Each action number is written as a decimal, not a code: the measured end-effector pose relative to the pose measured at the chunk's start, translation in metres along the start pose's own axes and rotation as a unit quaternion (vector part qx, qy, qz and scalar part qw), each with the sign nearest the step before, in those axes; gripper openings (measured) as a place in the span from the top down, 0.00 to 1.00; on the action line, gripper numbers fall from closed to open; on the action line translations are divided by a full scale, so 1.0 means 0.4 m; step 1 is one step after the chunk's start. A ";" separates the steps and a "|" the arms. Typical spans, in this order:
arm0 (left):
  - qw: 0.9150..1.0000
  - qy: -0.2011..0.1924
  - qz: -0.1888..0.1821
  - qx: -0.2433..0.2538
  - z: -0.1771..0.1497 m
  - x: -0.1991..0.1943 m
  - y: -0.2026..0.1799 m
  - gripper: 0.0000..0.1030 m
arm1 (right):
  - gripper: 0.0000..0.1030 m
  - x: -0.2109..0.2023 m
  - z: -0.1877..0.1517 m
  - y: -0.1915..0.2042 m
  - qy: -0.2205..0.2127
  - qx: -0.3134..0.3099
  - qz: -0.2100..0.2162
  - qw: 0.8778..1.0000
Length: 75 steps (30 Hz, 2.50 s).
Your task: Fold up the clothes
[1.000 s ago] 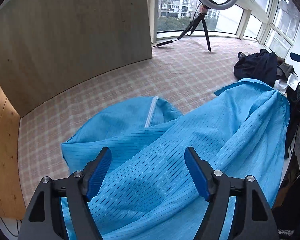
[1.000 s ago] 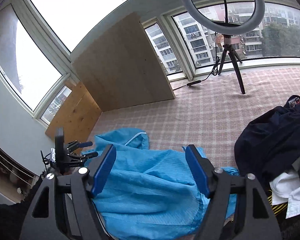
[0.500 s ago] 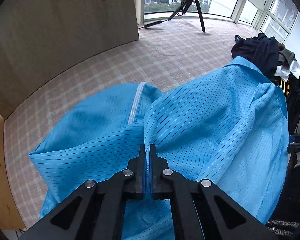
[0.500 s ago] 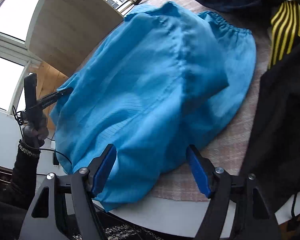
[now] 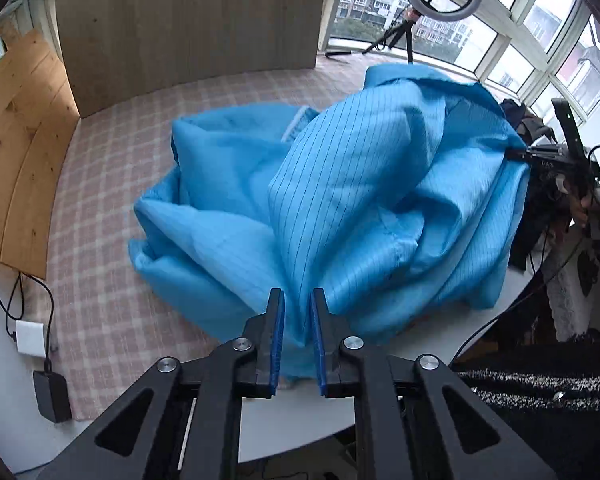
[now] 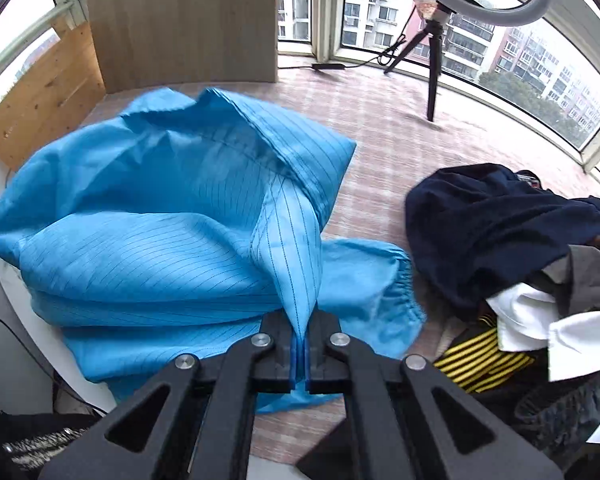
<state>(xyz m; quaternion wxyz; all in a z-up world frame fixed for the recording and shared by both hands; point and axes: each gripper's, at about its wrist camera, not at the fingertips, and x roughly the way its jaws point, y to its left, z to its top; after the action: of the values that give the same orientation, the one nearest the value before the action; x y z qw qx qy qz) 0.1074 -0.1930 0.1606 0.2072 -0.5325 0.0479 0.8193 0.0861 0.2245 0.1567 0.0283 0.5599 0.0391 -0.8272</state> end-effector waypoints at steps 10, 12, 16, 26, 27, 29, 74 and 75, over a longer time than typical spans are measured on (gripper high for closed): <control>0.999 0.003 -0.018 0.045 0.140 0.076 -0.048 0.52 | 0.72 0.070 -0.141 -0.108 0.049 0.082 0.041 0.995; 0.996 0.006 -0.056 0.062 0.193 0.098 -0.083 0.39 | 0.62 0.067 -0.166 -0.100 0.049 0.094 0.053 0.993; 0.987 0.040 -0.092 0.122 0.239 0.190 -0.201 0.19 | 0.44 0.062 -0.216 -0.086 0.048 0.119 0.078 0.989; 0.998 -0.008 -0.045 0.033 0.311 0.146 -0.074 1.00 | 0.42 0.058 -0.206 -0.015 0.031 0.116 0.099 0.988; 0.999 -0.025 -0.033 0.019 0.318 0.111 -0.038 1.00 | 0.42 0.058 -0.192 -0.005 0.027 0.109 0.098 0.989; 0.999 -0.051 -0.016 -0.009 0.321 0.048 0.034 1.00 | 0.48 0.059 -0.164 0.016 0.021 0.095 0.094 0.991; 0.963 0.108 0.115 0.221 0.491 0.489 -0.136 1.00 | 0.51 0.038 -0.133 -0.080 -0.039 0.171 0.142 0.974; 0.968 0.087 0.113 0.207 0.502 0.451 -0.119 1.00 | 0.48 0.040 -0.134 -0.080 -0.040 0.170 0.150 0.973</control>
<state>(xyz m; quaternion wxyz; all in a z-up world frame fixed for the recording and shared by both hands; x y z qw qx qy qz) -0.1079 -0.0376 0.0923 0.2139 -0.5384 0.2949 0.7599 0.1268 0.2615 0.1232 0.0576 0.5222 -0.1875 -0.8300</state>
